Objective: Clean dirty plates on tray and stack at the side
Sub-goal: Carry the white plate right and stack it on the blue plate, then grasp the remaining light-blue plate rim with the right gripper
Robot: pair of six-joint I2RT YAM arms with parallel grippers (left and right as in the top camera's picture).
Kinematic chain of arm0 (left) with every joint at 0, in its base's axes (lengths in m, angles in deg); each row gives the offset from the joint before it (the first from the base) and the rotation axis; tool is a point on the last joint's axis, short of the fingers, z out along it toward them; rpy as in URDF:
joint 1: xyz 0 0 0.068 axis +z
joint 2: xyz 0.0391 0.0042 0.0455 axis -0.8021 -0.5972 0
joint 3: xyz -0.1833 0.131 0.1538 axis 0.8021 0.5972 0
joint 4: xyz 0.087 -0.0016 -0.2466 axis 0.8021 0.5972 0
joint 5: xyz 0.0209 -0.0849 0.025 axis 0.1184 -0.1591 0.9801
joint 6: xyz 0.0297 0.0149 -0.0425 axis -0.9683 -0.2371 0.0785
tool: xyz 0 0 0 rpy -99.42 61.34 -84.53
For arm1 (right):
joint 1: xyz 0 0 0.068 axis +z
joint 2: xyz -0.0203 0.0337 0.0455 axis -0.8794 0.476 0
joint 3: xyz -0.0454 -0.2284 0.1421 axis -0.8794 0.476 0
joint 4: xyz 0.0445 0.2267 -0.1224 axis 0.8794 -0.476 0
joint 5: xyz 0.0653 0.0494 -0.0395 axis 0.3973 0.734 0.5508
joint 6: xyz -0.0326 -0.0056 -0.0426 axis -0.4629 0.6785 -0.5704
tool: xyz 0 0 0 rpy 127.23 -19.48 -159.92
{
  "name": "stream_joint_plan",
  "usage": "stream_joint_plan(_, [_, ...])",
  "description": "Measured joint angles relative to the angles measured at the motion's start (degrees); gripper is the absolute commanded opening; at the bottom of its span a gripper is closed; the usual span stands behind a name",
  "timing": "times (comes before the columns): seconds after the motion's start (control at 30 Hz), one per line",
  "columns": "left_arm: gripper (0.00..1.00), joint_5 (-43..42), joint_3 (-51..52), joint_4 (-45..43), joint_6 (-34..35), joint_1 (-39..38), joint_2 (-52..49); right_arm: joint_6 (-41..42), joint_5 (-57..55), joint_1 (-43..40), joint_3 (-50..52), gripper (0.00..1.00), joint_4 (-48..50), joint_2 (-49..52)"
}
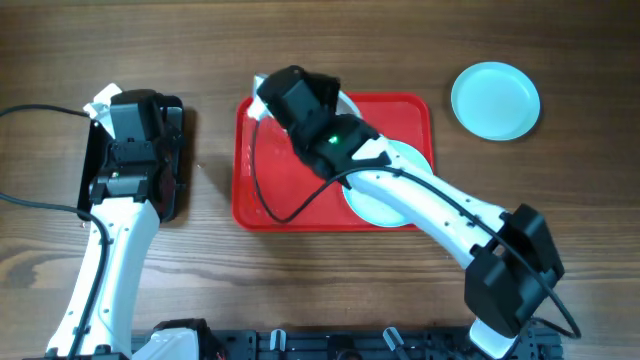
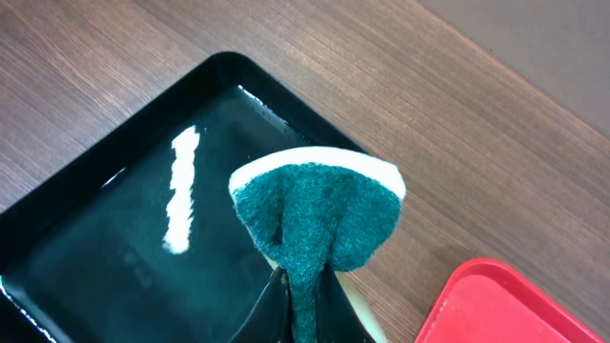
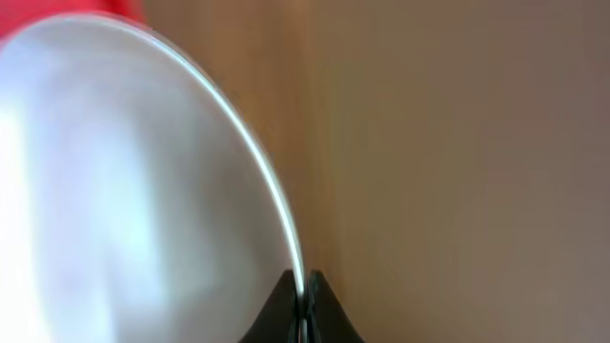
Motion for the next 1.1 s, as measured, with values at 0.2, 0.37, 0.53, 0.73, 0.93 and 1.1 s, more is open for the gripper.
stream_joint_plan(0.2, [0.04,0.0,0.0,0.0,0.0,0.0,0.0,26.8,9.4,-17.5,0.3,0.04,2.8,-5.6])
stream_joint_plan(0.37, [0.04,0.0,0.0,0.1,0.0,0.0,0.0,45.7,40.1,-58.0,0.0,0.04,-8.6,-7.1])
stream_joint_plan(0.53, [0.04,0.0,0.0,-0.1,0.0,0.0,0.0,53.1,49.1,-70.1,0.0,0.64,-9.9,5.6])
stream_joint_plan(0.73, [0.04,0.0,0.0,-0.2,0.0,0.0,0.0,56.1,56.0,-68.4,0.0,0.78,-10.0,10.3])
stream_joint_plan(0.93, [0.04,0.0,0.0,-0.3,0.0,0.0,0.0,43.6,67.1,-51.4,-0.1,0.66,-24.6,10.1])
stream_joint_plan(1.1, [0.04,0.0,0.0,-0.3,0.0,0.0,0.0,39.3,49.3,-37.0,-0.1,0.60,-27.6,10.1])
